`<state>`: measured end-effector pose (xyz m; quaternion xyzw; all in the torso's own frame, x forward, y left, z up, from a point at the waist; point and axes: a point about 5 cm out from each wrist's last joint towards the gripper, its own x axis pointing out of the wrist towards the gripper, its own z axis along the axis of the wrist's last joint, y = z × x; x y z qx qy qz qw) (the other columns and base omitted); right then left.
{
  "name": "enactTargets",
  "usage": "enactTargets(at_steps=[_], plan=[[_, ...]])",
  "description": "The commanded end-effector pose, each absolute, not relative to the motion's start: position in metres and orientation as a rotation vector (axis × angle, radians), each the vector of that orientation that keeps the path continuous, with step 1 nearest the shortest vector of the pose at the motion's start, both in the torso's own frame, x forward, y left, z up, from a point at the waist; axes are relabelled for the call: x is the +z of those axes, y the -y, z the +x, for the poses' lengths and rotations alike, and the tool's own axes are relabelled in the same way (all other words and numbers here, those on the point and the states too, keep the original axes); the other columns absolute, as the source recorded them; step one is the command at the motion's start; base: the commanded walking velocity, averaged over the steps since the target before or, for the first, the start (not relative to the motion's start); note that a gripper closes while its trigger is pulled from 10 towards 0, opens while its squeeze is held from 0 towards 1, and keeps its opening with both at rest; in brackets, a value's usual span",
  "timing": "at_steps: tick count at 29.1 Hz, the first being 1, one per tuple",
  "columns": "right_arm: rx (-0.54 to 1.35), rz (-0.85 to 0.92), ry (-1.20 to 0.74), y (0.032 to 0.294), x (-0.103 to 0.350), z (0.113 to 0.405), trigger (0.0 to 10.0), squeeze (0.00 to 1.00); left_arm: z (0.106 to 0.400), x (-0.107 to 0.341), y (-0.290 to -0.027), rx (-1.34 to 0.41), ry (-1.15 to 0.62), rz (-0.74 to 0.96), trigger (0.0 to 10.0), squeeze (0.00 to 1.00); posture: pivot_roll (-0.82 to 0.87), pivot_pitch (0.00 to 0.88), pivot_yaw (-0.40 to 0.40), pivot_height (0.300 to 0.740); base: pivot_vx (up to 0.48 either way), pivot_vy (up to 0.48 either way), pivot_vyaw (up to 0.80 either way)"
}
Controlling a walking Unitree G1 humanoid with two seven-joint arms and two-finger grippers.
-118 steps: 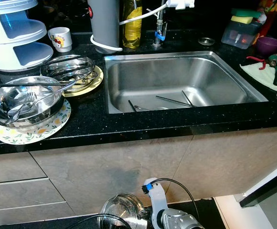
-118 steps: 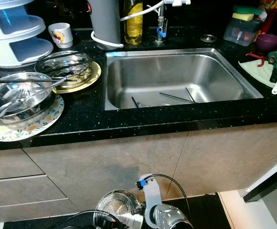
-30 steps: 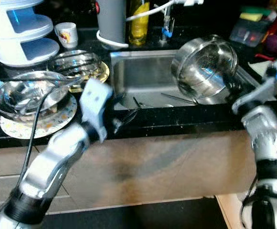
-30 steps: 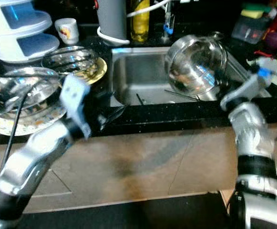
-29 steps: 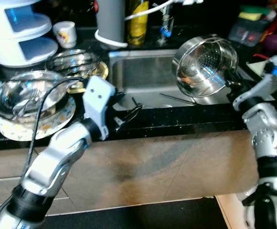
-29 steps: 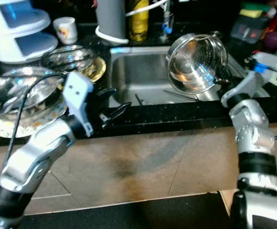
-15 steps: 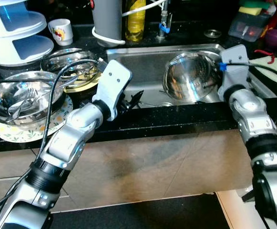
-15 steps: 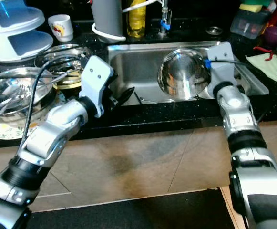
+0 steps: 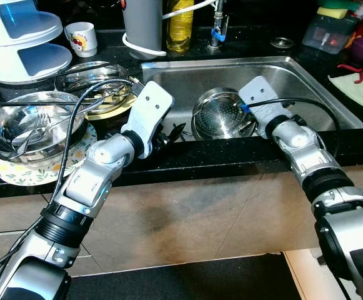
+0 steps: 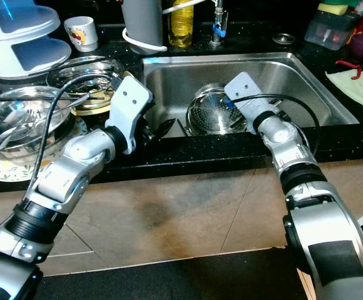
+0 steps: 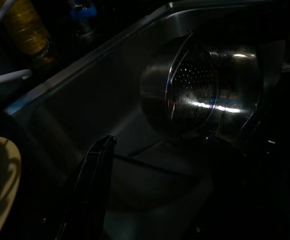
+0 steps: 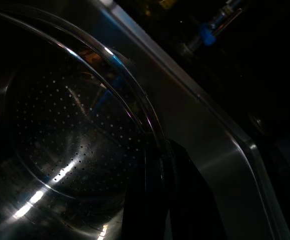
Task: Kitchen organization
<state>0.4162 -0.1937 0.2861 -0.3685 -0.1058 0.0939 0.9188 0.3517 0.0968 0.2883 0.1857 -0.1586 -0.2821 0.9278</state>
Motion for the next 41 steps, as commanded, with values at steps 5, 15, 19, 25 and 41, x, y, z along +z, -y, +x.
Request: enactTargets(at_steps=[5, 15, 19, 25, 41], plan=[[0.211, -0.781, 0.225, 0.191, 0.287, 0.417, 10.0, 0.23, 0.353, 0.287, -0.099, -0.583, 0.3, 0.385, 10.0, 0.0, -0.05, 0.209, -0.027, 0.74, 0.0, 0.0, 0.0], [0.205, -0.753, 0.236, 0.192, 0.287, 0.417, 10.0, 0.0, 0.354, 0.285, -0.099, -0.596, 0.286, 0.372, 10.0, 0.0, -0.05, 0.207, -0.023, 0.74, 0.0, 0.0, 0.0], [0.208, -0.731, 0.242, 0.192, 0.287, 0.416, 10.0, 0.0, 0.353, 0.284, -0.1, -0.602, 0.281, 0.358, 10.0, 0.0, -0.05, 0.205, -0.025, 0.74, 0.0, 0.0, 0.0], [0.222, -0.674, 0.257, 0.19, 0.289, 0.416, 10.0, 0.0, 0.349, 0.285, -0.099, -0.638, 0.287, 0.321, 10.0, 0.0, -0.05, 0.201, -0.026, 0.74, 0.0, 0.0, 0.0], [0.799, 0.238, 0.401, 0.162, 0.306, 0.386, 10.0, 0.0, 0.274, 0.279, -0.109, -1.143, 0.266, -0.013, 10.0, 0.0, -0.06, 0.183, -0.031, 0.74, 0.0, 0.0, 0.0]])
